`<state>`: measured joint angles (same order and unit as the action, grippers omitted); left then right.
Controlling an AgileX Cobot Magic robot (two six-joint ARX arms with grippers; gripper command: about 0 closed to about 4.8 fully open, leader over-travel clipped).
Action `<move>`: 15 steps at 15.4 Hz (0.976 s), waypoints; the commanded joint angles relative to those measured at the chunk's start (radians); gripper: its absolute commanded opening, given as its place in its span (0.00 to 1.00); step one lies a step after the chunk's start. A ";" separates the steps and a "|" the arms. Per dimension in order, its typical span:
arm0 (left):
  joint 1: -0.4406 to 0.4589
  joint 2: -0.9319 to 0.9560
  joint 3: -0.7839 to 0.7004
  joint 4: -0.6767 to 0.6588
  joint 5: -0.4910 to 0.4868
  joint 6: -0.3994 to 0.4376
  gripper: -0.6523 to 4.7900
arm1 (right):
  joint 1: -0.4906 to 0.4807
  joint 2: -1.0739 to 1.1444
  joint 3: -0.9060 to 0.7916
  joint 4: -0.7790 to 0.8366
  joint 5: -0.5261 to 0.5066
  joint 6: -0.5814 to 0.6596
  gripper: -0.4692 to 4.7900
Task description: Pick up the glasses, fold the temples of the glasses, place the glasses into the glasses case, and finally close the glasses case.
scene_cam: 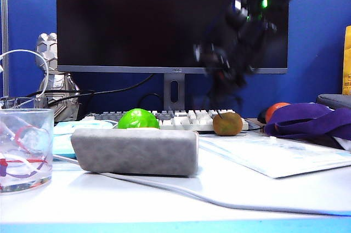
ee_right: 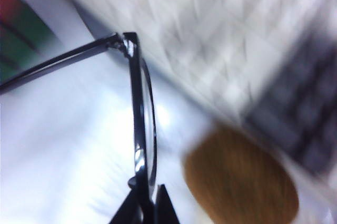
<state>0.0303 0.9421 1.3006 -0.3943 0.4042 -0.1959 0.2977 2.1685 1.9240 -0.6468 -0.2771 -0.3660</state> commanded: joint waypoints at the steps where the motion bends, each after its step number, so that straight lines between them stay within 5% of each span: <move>1: 0.000 -0.002 0.005 0.006 0.004 0.005 0.11 | 0.003 -0.040 0.067 -0.008 -0.187 0.085 0.09; 3: 0.000 -0.002 0.005 0.010 0.034 0.007 0.11 | 0.003 -0.074 0.077 0.001 -0.346 0.167 0.09; 7: -0.001 0.009 0.005 0.075 0.282 0.068 0.11 | 0.014 -0.140 0.077 0.088 -0.650 0.377 0.09; 10: -0.010 0.018 0.005 0.164 0.427 0.065 0.11 | 0.051 -0.177 0.077 0.196 -0.797 0.525 0.09; 15: -0.108 0.019 0.005 0.216 0.487 0.066 0.11 | 0.186 -0.199 0.077 0.347 -0.904 0.740 0.09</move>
<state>-0.0643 0.9630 1.3010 -0.1974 0.8833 -0.1310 0.4660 1.9850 1.9968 -0.3290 -1.1534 0.3607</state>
